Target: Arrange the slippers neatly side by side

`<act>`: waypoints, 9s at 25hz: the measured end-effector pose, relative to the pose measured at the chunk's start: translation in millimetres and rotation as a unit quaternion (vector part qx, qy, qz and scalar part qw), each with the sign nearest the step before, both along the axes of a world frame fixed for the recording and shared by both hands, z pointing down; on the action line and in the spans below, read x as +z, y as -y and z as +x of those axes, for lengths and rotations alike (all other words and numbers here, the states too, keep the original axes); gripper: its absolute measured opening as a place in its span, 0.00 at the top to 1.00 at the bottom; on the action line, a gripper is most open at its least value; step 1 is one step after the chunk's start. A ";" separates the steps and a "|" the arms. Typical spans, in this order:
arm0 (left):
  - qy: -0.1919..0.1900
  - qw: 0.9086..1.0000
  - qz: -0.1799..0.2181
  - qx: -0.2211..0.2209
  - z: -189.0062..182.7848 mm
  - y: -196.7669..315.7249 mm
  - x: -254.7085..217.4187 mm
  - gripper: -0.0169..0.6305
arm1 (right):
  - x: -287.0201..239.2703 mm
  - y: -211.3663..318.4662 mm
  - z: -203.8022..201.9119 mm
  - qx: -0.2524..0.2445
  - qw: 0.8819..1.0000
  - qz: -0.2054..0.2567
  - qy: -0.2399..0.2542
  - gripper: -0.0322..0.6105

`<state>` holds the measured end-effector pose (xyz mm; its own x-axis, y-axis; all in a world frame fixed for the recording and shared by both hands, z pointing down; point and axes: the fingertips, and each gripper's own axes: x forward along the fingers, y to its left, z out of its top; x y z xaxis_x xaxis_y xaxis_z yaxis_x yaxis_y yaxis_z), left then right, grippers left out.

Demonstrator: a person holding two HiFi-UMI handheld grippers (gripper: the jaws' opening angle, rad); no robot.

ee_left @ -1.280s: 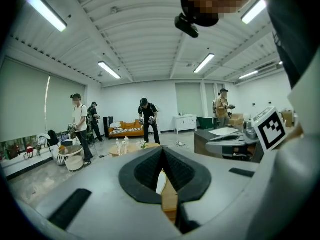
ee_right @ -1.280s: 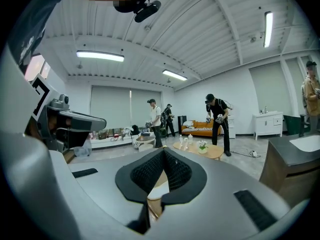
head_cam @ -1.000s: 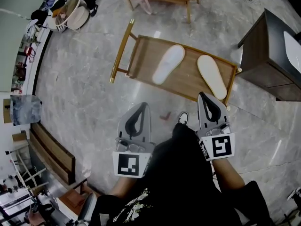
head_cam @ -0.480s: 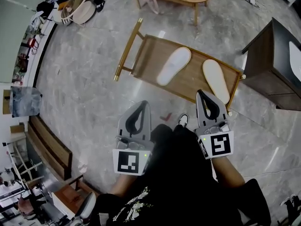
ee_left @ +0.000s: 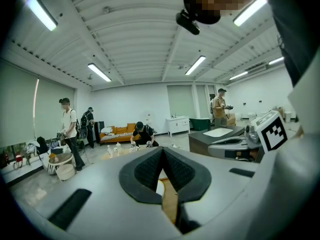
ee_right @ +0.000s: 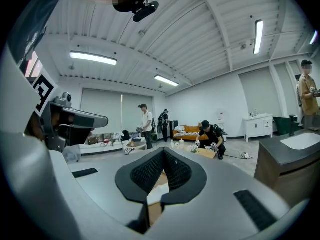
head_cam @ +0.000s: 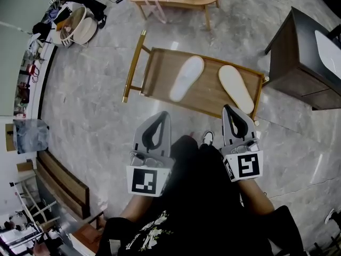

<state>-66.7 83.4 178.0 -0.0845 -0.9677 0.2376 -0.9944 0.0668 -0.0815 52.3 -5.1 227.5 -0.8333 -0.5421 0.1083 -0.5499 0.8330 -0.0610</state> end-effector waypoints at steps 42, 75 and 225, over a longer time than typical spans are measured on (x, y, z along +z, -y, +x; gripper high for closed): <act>-0.024 0.994 -0.082 0.070 -57.1 51.7 90.5 1.00 | 44.8 15.1 -48.6 0.049 0.994 -0.050 -0.082 0.96; -0.051 0.962 -0.214 0.162 -84.8 136.4 258.8 0.82 | 162.0 51.3 -93.2 0.111 0.972 -0.147 -0.144 0.96; -0.061 0.885 -0.388 0.249 131.7 181.3 381.3 0.95 | 282.8 124.5 71.8 -0.015 0.913 -0.328 -0.243 0.87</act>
